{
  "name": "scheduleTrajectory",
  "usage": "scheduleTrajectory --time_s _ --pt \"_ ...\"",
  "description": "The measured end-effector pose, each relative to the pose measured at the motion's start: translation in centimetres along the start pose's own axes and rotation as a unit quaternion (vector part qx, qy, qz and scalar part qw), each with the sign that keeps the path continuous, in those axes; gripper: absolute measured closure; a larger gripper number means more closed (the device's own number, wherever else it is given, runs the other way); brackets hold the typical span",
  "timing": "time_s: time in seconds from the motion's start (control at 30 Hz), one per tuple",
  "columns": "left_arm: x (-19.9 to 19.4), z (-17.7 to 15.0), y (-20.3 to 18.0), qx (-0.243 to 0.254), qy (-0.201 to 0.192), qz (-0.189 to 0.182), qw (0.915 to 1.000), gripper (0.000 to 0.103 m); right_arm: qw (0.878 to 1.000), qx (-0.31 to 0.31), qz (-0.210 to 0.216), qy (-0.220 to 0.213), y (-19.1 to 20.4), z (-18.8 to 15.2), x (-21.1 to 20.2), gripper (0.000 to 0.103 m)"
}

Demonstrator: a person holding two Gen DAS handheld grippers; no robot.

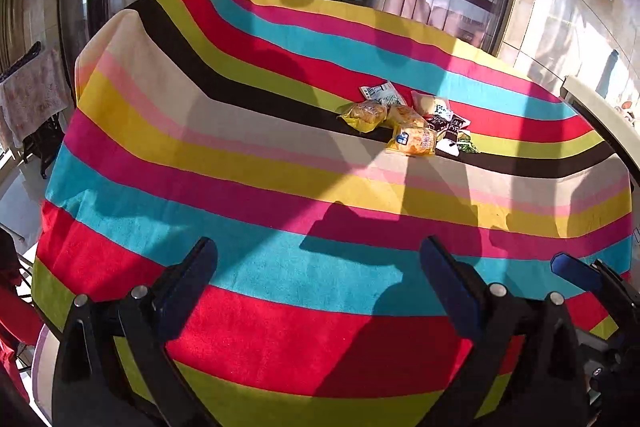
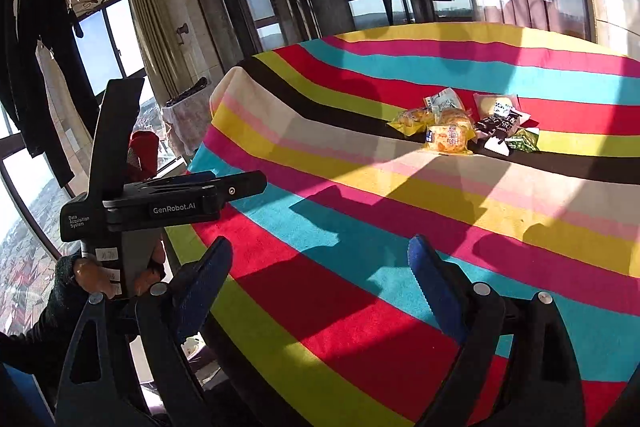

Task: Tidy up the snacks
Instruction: 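Open both tools to drop the snacks into the white box, then move both open tools back to the snack pile on the table, then grasp the yellow pastry bag with the left tool while the right tool grasps the bread loaf bag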

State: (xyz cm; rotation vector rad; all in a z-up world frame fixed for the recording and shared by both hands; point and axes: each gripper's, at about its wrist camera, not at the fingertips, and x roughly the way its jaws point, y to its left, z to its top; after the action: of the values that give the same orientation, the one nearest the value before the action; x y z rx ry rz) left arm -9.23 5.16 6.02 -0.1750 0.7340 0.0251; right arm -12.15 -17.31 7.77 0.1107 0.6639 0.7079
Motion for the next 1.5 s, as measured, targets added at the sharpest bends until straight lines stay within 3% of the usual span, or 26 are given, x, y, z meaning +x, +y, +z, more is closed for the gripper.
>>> scheduleTrajectory --time_s 0.07,0.27,0.47,0.5,0.6,0.7,0.8,0.87,1.0,1.13,1.2,1.37,1.5 --pt "3.3 1.7 -2.5 0.011 0.004 -0.010 0.9999 0.002 0.998 0.049 -0.026 -0.006 -3.9 0.5 -0.4 0.016" --pt "11.6 4.8 -6.4 0.018 0.027 0.009 0.9994 0.002 0.984 0.143 -0.102 -0.004 -12.2 2.0 0.7 0.016" --pt "14.4 5.0 -4.6 -0.043 0.059 -0.003 0.9973 0.002 0.977 0.156 -0.145 0.009 -15.8 4.4 4.5 0.016" --pt "14.1 5.1 -4.1 -0.056 0.041 -0.019 0.9974 0.002 0.977 0.158 -0.144 0.011 -15.9 4.9 5.4 0.016" --pt "13.7 4.9 -2.4 -0.101 0.040 -0.037 0.9934 0.002 0.979 0.150 -0.138 0.016 -15.2 6.3 8.4 0.016" --pt "13.1 4.9 0.7 -0.177 0.025 -0.064 0.9818 0.002 0.982 0.144 -0.116 0.028 -13.4 7.7 11.8 0.016" --pt "11.9 3.7 5.2 -0.296 -0.028 -0.104 0.9491 0.001 0.986 0.099 -0.130 0.039 -10.9 8.9 15.2 0.016" --pt "11.2 3.3 6.4 -0.322 -0.047 -0.068 0.9430 0.002 0.985 0.073 -0.145 0.055 -9.6 9.6 17.4 0.016" --pt "11.8 4.1 5.7 -0.306 -0.033 -0.067 0.9490 0.002 0.984 0.045 -0.157 0.075 -7.8 10.7 20.4 0.016" --pt "11.8 4.1 5.6 -0.305 -0.034 -0.064 0.9495 0.002 0.972 0.033 -0.200 0.118 -7.7 10.7 22.6 0.017" --pt "11.8 3.9 5.7 -0.309 -0.037 -0.063 0.9483 0.002 0.975 0.037 -0.189 0.110 -8.0 10.3 21.8 0.047" --pt "11.9 3.9 5.4 -0.304 -0.035 -0.061 0.9502 0.002 0.986 0.065 -0.135 0.073 -8.9 8.0 16.3 0.051" --pt "11.9 3.9 5.2 -0.298 -0.034 -0.055 0.9523 0.002 0.989 0.061 -0.128 0.053 -9.4 5.5 11.5 0.051"
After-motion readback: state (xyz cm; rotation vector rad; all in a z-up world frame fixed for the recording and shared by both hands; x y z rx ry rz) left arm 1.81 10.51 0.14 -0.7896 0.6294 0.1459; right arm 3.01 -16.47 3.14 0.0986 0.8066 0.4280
